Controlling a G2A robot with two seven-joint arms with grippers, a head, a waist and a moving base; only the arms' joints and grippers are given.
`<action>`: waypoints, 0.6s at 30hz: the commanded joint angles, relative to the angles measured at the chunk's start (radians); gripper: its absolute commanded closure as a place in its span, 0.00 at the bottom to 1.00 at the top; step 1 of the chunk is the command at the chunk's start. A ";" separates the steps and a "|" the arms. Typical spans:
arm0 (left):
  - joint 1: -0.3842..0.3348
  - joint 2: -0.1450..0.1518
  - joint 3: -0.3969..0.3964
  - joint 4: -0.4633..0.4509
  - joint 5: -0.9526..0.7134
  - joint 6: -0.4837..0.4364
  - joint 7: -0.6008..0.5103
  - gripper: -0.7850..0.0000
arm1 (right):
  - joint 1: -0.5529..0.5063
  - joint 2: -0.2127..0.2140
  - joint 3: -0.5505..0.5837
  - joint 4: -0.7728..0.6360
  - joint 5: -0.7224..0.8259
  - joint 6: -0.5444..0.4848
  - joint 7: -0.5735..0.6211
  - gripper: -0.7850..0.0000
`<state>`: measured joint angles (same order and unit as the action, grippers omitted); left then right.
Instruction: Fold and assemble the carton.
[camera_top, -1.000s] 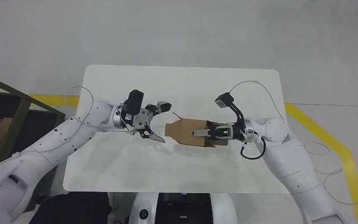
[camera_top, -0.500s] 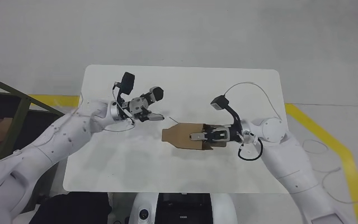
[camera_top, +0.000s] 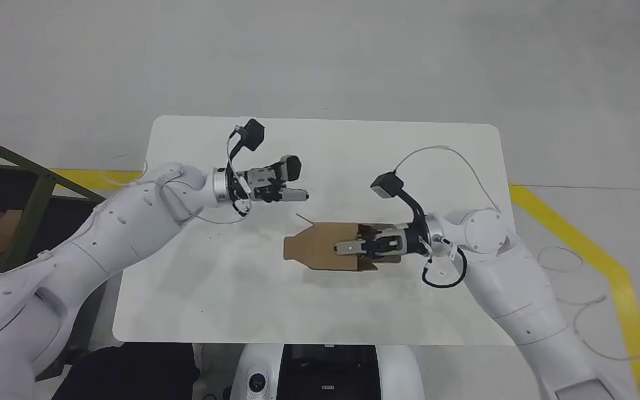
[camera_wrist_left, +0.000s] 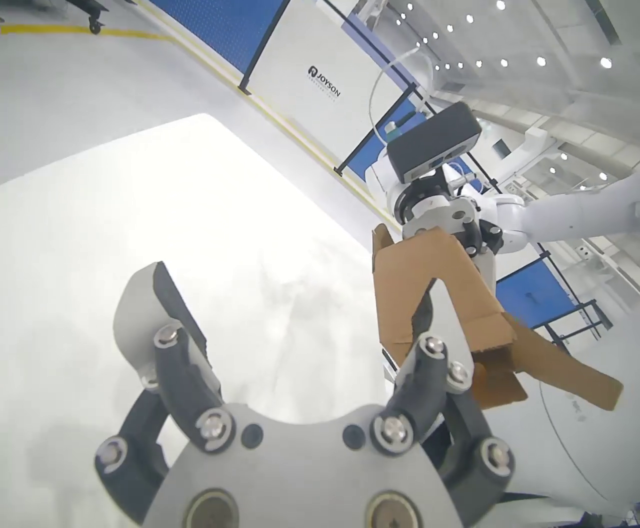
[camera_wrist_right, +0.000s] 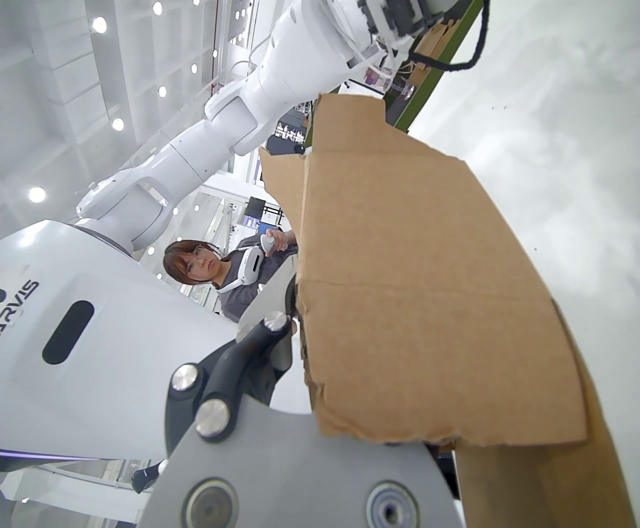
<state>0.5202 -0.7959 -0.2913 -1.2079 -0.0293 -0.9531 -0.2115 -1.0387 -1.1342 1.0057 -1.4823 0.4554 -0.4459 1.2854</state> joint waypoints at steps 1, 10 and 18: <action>0.003 -0.006 -0.006 0.006 -0.016 -0.011 -0.027 0.00 | -0.002 0.001 0.004 0.001 0.004 -0.001 -0.008 1.00; 0.023 -0.018 -0.043 0.016 -0.054 -0.059 -0.123 0.00 | -0.007 0.003 0.019 0.011 0.025 -0.005 -0.028 1.00; 0.058 -0.005 -0.092 -0.066 -0.018 -0.059 -0.197 0.00 | -0.005 0.004 0.019 0.010 0.031 -0.003 -0.031 1.00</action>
<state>0.5729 -0.8031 -0.3771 -1.2652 -0.0539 -1.0123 -0.4041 -1.0442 -1.1300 1.0254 -1.4718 0.4846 -0.4499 1.2543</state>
